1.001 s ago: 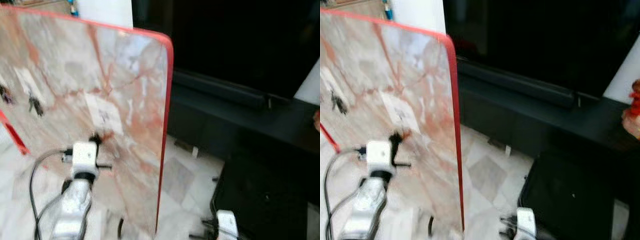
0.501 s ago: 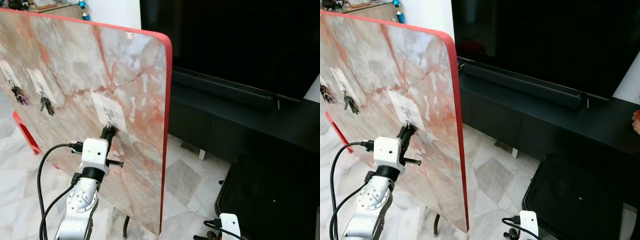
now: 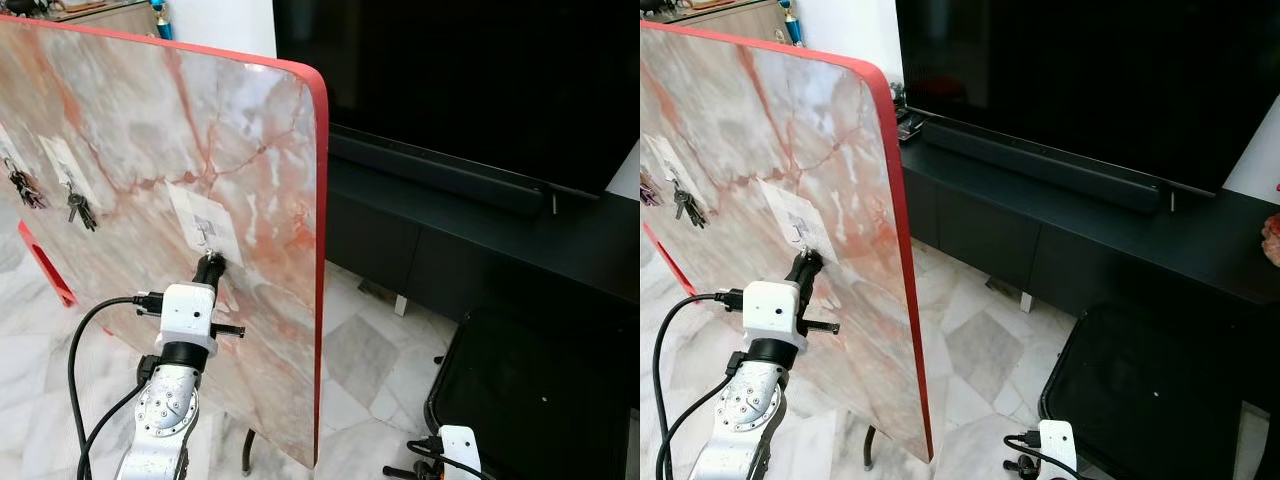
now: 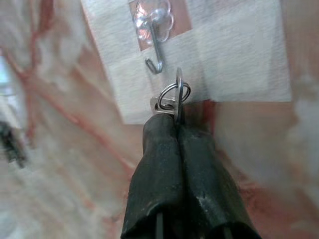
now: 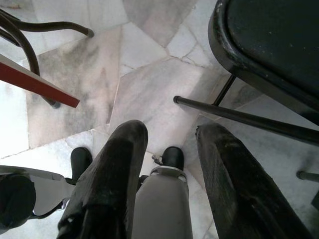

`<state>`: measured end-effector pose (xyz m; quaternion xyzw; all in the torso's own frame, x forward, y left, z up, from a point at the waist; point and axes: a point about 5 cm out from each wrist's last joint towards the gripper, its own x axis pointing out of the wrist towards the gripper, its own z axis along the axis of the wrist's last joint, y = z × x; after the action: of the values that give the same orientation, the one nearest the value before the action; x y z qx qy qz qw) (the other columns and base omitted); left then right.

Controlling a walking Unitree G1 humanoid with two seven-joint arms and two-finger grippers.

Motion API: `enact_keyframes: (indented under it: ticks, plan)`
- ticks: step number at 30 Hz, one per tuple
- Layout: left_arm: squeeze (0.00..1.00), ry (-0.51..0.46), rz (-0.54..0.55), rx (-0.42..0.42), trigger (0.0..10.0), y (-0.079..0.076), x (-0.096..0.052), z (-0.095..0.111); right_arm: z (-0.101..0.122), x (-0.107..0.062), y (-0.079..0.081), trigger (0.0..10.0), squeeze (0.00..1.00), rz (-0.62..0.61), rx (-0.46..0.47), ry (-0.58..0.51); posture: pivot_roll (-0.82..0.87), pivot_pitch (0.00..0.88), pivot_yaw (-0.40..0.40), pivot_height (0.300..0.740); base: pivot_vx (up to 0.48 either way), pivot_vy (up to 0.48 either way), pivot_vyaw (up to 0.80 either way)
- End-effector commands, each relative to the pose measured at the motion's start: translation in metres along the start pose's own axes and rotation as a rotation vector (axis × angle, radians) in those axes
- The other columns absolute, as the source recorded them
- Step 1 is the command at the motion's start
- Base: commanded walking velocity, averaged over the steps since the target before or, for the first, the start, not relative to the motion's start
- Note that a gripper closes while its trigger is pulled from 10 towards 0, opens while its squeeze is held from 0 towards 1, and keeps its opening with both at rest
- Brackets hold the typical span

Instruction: Hang keys on a hook

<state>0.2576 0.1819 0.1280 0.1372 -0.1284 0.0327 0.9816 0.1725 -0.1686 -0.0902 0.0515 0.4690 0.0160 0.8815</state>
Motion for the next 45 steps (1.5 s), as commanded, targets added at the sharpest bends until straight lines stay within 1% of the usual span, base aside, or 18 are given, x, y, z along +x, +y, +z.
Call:
enact_keyframes:
  ticks: [1,5,9,12,13,19,23,25,26,28,29,35,40,45]
  plan:
    - [0.00,-0.003,0.036,0.020,10.0,0.006,-0.002,0.003,0.001,0.000,0.001,10.0,0.00,0.005,-0.007,0.003,-0.04,0.000,0.005,0.740,0.000,0.000,0.00]
    - [0.00,0.010,0.044,0.036,10.0,0.008,-0.006,-0.001,0.001,0.000,0.001,10.0,0.00,0.006,-0.007,0.003,-0.05,0.000,0.008,0.740,0.000,0.000,0.00]
    - [0.00,0.025,0.076,0.065,10.0,0.013,-0.011,-0.005,0.001,0.000,0.001,10.0,0.00,0.006,-0.008,0.003,-0.05,0.000,0.008,0.740,0.000,0.000,0.00]
    - [0.00,0.024,0.115,0.090,10.0,0.017,-0.013,-0.005,0.001,0.000,0.002,10.0,0.00,0.006,-0.010,0.003,-0.04,0.000,0.007,0.740,0.000,0.000,0.00]
    - [0.00,0.020,0.156,0.116,10.0,0.022,-0.015,-0.004,0.001,0.000,0.002,10.0,0.00,0.007,-0.012,0.003,-0.04,0.000,0.006,0.740,0.000,0.000,0.00]
    - [0.00,-0.025,0.214,0.158,10.0,0.030,-0.010,0.004,0.002,0.001,0.002,10.0,0.00,0.009,-0.017,0.002,-0.04,0.000,0.006,0.740,0.000,0.000,0.00]
    - [0.00,-0.030,0.215,0.169,10.0,0.031,-0.007,0.005,0.002,0.001,0.002,10.0,0.00,0.009,-0.018,0.001,-0.05,0.000,0.007,0.740,0.000,0.000,0.00]
    - [0.00,-0.025,0.191,0.180,10.0,0.029,-0.004,0.005,0.002,0.001,0.002,10.0,0.00,0.009,-0.018,0.001,-0.05,0.000,0.006,0.740,0.000,0.000,0.00]
    - [0.00,-0.029,0.172,0.206,10.0,0.027,-0.003,0.006,0.002,0.001,0.002,10.0,0.00,0.008,-0.018,0.001,-0.05,0.000,0.006,0.740,0.000,0.000,0.00]
    - [0.00,-0.033,0.158,0.223,10.0,0.025,-0.002,0.006,0.002,0.001,0.002,10.0,0.00,0.009,-0.019,0.001,-0.05,0.000,0.006,0.740,0.000,0.000,0.00]
    - [0.00,-0.039,0.139,0.248,10.0,0.023,-0.001,0.007,0.002,0.001,0.002,10.0,0.00,0.009,-0.019,0.001,-0.05,0.000,0.006,0.740,0.000,0.000,0.00]
    - [0.00,-0.050,0.104,0.323,10.0,0.018,0.001,0.008,0.002,0.001,0.002,10.0,0.00,0.010,-0.018,0.001,-0.05,0.000,0.007,0.740,0.000,0.000,0.00]
    - [0.00,-0.047,0.114,0.367,10.0,0.018,0.001,0.008,0.002,0.001,0.002,10.0,0.00,0.010,-0.017,0.000,-0.05,0.000,0.008,0.740,0.000,0.000,0.00]
    - [0.00,-0.048,0.130,0.377,10.0,0.019,0.002,0.008,0.002,0.001,0.002,10.0,0.00,0.010,-0.016,0.000,-0.05,0.000,0.008,0.740,0.000,0.000,0.00]
